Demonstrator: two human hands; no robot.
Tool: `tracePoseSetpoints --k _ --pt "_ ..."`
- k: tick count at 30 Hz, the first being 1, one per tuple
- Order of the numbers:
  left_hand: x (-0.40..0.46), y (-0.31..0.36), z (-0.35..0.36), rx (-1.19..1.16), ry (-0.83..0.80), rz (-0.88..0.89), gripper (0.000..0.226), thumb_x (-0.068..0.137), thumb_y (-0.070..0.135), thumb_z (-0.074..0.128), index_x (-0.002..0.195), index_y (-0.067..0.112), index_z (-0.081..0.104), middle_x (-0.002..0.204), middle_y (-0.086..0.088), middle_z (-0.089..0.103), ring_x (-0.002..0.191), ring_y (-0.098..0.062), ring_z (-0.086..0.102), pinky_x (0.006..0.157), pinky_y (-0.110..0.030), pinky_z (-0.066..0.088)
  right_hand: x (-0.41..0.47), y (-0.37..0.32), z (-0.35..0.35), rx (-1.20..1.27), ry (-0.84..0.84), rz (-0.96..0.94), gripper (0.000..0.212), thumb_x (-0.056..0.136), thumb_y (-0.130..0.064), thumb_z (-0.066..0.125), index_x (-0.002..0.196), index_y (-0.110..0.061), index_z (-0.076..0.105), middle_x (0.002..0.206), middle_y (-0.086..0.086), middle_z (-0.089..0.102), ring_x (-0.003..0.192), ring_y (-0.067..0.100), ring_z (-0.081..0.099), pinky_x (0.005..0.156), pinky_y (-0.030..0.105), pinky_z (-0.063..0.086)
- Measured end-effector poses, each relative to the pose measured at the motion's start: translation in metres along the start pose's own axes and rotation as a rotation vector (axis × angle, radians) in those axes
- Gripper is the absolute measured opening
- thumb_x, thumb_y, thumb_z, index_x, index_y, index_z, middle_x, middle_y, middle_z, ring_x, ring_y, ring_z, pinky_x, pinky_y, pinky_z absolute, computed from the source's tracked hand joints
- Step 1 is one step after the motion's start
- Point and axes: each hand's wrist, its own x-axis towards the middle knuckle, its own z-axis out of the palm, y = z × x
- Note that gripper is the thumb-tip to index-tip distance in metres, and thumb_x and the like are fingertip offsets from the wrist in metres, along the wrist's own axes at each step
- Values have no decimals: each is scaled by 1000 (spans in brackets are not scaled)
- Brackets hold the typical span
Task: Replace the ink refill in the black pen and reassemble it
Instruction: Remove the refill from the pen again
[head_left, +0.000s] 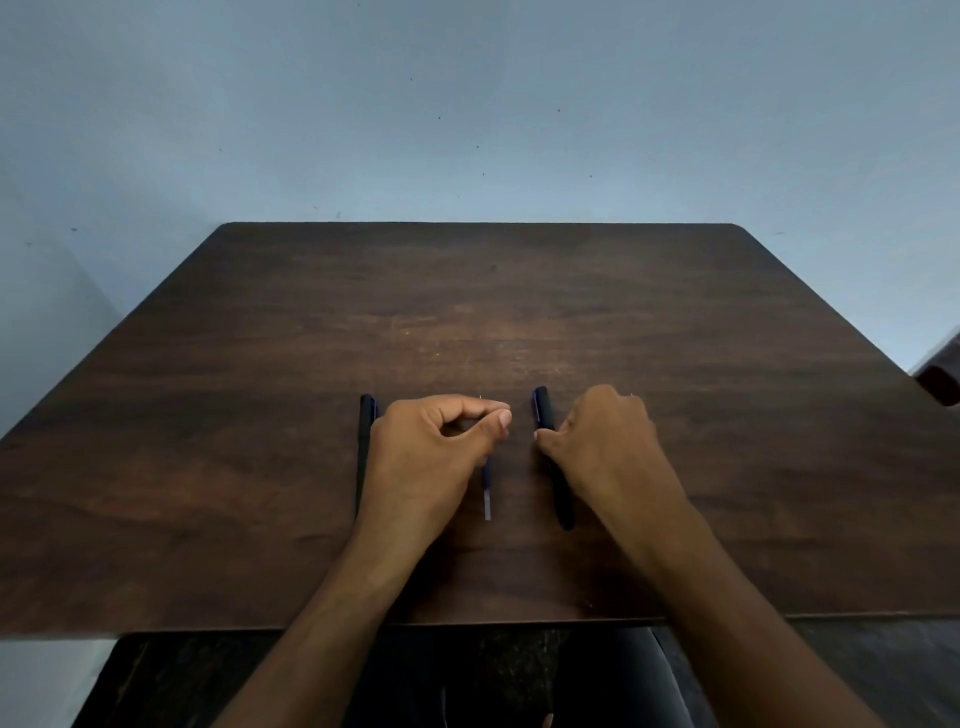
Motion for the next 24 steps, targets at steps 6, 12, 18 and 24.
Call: tracePoseSetpoints --k 6,12,18,24 --pt "9 10 9 -185 1 -168 4 86 24 76 86 22 79 74 1 77 67 -13 72 62 -27 58 -9 1 -10 88 -13 -53 28 84 -37 73 73 -11 71 68 4 67 64 14 62 53 26 46" --pt "20 29 13 -296 -91 -418 27 78 34 80 88 10 78 77 -7 78 74 -17 76 71 -31 62 -30 2 -17 223 36 -248 19 87 -37 73 78 -22 65 71 1 72 69 17 70 74 40 61" --pt "22 37 13 -424 -57 -483 24 86 23 73 89 -1 73 76 -12 77 68 -19 76 59 -27 60 -36 7 -12 390 108 -370 13 92 -32 70 85 -22 69 69 -9 67 60 0 64 56 15 53" --pt "25 40 10 -487 -52 -441 20 96 17 61 87 2 69 74 -11 77 61 -17 74 52 -22 57 -40 8 -2 348 154 -490 37 101 -41 52 68 -26 56 55 -9 51 49 4 51 54 7 41"
